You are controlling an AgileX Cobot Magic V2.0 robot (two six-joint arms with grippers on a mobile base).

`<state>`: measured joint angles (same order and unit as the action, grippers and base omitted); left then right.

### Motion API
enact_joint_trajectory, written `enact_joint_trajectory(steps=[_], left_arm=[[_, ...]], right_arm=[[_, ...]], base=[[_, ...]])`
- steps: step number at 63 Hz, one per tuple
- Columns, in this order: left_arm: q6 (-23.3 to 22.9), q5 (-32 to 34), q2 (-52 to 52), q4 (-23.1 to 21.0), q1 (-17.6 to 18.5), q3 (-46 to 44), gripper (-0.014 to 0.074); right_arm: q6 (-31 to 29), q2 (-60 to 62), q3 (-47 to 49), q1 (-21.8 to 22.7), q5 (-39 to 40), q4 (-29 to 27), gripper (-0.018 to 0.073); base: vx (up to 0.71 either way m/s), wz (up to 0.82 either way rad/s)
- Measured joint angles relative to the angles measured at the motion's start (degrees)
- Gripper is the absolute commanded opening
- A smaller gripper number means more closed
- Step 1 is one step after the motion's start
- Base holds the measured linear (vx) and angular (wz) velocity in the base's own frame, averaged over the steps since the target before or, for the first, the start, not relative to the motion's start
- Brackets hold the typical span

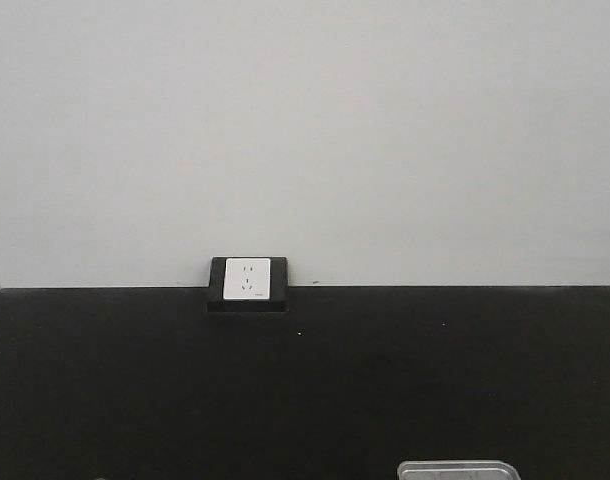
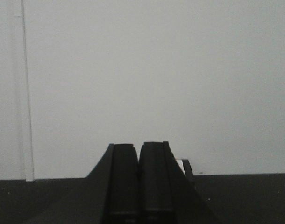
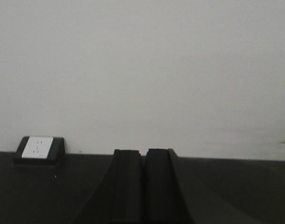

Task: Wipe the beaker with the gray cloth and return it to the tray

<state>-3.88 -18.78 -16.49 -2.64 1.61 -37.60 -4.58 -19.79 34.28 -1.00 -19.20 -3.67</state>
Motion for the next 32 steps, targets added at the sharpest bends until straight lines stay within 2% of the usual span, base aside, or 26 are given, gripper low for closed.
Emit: enact_joint_trajectory(steps=[8, 14, 27, 32], left_arm=[[0.00, -2.21, -5.78, 0.00, 0.00, -0.01, 0.0075], [0.00, -4.67, -9.61, 0.00, 0.00, -0.01, 0.0168], [-0.05, -13.04, -17.43, 0.00, 0.00, -0.01, 0.0516], [-0.23, -15.05, -20.93, -0.21, 0.00, -0.01, 0.0608]], right_arm=[[0.00, -5.67, 0.15, 0.00, -1.65, 0.00, 0.0048], [0.00, -8.70, 0.15, 0.00, -1.95, 0.00, 0.0114], [0.00, -11.86, 0.15, 0.00, -2.04, 0.00, 0.0343], [0.00, -12.18, 0.10, 0.00, -2.32, 0.00, 0.0433]], base=[[0.00, 0.00], [0.00, 0.00], [0.00, 0.00], [0.00, 0.00]])
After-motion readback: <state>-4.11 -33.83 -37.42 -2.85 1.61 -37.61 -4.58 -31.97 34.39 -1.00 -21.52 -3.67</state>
